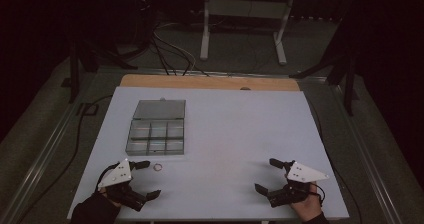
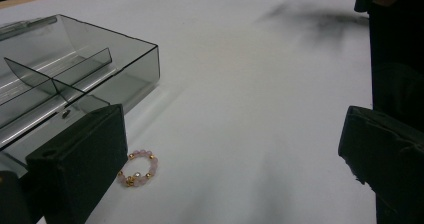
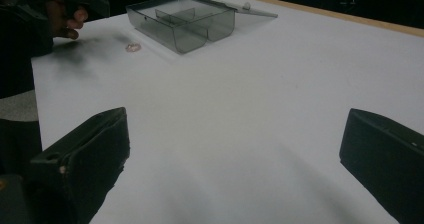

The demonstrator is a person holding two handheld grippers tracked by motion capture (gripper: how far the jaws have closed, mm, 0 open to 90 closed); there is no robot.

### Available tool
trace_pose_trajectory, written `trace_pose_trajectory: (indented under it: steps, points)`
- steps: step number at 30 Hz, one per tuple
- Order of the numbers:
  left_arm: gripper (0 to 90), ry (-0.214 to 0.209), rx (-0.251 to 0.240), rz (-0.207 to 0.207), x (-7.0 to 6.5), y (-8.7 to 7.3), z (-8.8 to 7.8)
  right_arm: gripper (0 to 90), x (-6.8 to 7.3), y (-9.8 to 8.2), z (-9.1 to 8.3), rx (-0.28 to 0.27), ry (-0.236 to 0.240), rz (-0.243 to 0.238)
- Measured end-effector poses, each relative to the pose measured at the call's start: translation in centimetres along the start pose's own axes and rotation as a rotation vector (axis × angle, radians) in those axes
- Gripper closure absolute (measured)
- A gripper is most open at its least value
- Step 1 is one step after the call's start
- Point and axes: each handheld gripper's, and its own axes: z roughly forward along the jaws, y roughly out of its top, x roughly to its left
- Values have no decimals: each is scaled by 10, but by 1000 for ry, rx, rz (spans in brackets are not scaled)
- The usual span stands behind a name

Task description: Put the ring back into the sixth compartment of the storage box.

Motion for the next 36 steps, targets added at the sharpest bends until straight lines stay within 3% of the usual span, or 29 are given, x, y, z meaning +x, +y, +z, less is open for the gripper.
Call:
trace_pose_trajectory:
  steps: [5,12,36]
  points:
    - [5,0,18,4,0,-1,0,0,0,-1,2,26,6,2]
    - [5,-8,9,3,-1,1,1,0,0,-2,4,44,4,-2]
    - [5,-36,28,22,-3,1,2,0,2,0,4,30,7,5]
